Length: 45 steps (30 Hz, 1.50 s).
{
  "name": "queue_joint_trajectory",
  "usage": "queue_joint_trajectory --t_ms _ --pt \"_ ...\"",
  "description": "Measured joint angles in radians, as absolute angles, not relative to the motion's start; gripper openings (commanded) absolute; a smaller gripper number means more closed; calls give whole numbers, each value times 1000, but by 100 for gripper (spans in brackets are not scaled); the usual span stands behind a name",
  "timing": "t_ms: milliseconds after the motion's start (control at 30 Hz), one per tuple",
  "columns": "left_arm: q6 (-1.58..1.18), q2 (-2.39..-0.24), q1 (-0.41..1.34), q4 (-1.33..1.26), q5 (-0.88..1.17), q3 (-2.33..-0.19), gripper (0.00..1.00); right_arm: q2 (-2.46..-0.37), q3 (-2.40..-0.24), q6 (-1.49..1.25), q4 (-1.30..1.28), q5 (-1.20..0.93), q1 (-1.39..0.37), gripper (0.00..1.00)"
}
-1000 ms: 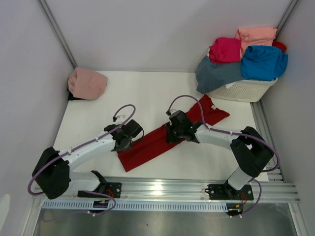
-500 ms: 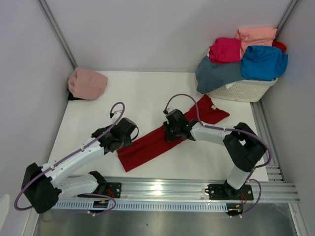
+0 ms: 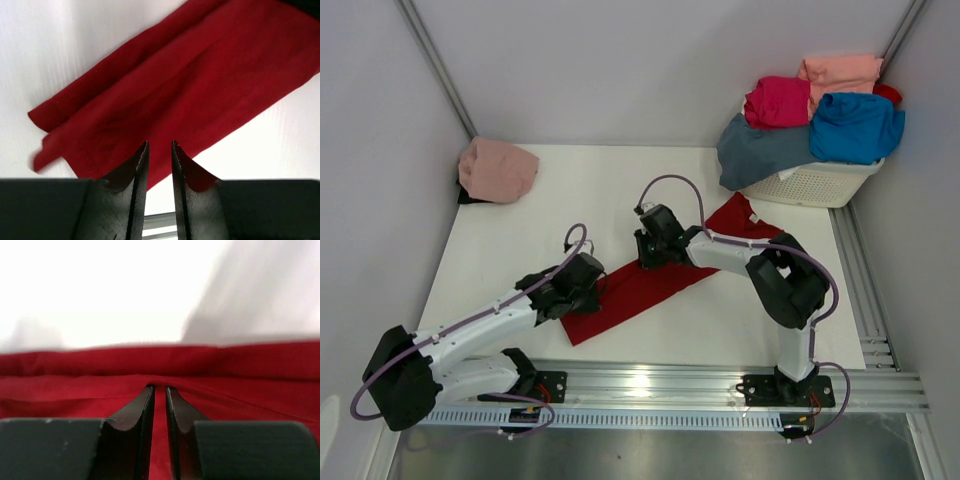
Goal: Fold and stack the t-shirts
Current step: Rotate the tshirt 90 degrees
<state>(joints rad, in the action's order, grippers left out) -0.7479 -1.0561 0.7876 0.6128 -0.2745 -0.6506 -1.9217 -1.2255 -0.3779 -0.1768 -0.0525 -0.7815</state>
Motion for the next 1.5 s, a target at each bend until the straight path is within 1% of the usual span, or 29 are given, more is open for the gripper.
queue_joint_trajectory --t_ms 367,567,800,1067,1167,1367,1500 --pt "-746 -1142 796 598 -262 -649 27 -2019 -1352 -362 -186 -38 -774 15" --pt "-735 -1200 796 596 -266 -649 27 -2032 -1365 -360 -189 -30 -773 16" --pt "-713 -1239 796 569 -256 -649 28 -1952 -1328 -334 -190 20 -776 19" --pt "-696 -1324 796 547 -234 -654 27 -1840 -1276 -316 -210 159 -766 17" --pt "-695 -1338 796 546 -233 -659 28 -1832 -1235 -346 -221 172 -699 18" --pt "-698 -1357 796 550 -234 -670 29 -1834 -1195 -441 -282 217 -466 19" --pt "-699 -1377 797 564 -236 -687 29 -1835 -1195 -474 -301 257 -399 20"
